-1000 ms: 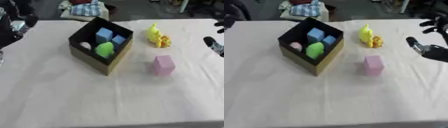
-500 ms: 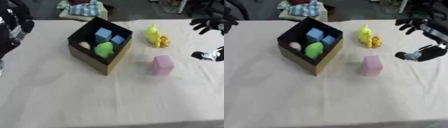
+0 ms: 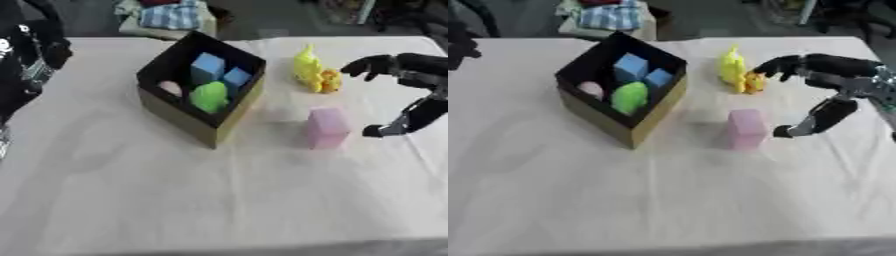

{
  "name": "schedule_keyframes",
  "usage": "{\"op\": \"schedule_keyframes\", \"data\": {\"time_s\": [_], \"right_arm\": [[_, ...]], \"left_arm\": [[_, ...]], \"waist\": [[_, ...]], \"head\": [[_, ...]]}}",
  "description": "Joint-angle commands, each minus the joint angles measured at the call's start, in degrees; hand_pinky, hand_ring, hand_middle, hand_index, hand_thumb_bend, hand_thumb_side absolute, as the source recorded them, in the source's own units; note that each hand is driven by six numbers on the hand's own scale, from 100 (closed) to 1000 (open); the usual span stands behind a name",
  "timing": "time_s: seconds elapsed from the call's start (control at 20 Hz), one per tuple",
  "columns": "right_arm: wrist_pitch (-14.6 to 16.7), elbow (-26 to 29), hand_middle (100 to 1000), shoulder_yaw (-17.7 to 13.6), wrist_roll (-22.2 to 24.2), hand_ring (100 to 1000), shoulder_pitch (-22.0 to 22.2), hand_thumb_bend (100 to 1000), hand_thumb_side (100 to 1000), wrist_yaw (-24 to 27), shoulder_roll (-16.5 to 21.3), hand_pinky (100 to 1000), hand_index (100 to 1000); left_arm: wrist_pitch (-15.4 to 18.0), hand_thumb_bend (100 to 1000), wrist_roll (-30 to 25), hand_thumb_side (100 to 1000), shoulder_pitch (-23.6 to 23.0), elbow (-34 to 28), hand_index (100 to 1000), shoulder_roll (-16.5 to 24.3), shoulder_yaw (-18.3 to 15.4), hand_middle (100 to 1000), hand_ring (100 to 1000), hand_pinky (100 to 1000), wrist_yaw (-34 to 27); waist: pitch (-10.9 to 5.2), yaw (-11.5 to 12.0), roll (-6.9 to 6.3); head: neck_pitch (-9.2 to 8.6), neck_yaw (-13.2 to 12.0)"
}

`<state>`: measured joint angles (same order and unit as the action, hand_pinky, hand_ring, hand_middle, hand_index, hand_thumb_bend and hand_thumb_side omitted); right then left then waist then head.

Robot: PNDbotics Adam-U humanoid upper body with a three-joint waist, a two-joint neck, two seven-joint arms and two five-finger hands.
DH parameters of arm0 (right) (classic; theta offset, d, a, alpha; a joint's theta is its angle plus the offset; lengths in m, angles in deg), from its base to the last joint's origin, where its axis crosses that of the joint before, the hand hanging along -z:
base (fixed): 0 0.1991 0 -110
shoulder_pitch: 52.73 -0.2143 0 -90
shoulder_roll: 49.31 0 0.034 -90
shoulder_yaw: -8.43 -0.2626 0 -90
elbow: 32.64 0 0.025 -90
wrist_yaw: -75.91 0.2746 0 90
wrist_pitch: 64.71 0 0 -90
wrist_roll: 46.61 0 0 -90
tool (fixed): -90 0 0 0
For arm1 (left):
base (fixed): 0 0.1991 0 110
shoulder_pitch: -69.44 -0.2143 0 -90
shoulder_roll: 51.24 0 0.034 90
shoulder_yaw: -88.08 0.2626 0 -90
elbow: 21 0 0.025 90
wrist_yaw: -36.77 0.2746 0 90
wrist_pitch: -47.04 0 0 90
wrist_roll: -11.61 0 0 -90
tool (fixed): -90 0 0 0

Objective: Pick up objects on the table and place them in the box.

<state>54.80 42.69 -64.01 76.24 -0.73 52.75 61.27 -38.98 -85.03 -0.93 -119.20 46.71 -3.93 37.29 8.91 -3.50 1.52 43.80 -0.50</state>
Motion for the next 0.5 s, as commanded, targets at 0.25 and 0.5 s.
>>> {"op": "schedule_keyframes", "data": {"time_s": [0.25,0.5], "right_arm": [[1.3,-6.9,916,-0.2,1.2,886,-2.5,490,385,-3.2,-3.4,768,997],[1.6,-11.5,909,-1.5,0.4,879,-3.9,484,388,-6.3,-6.4,764,996]], "left_arm": [[0.0,564,-0.9,671,0.2,-0.8,807,0.2,-0.3,582,620,779,-0.1],[-0.1,560,-1.1,670,0.2,-0.8,807,-0.2,-0.2,579,617,778,-0.1]], "waist": [[-0.97,0.2,0.18],[-0.92,0.3,0.01]], "head": [[0.29,0.2],[0.28,0.4]]}}
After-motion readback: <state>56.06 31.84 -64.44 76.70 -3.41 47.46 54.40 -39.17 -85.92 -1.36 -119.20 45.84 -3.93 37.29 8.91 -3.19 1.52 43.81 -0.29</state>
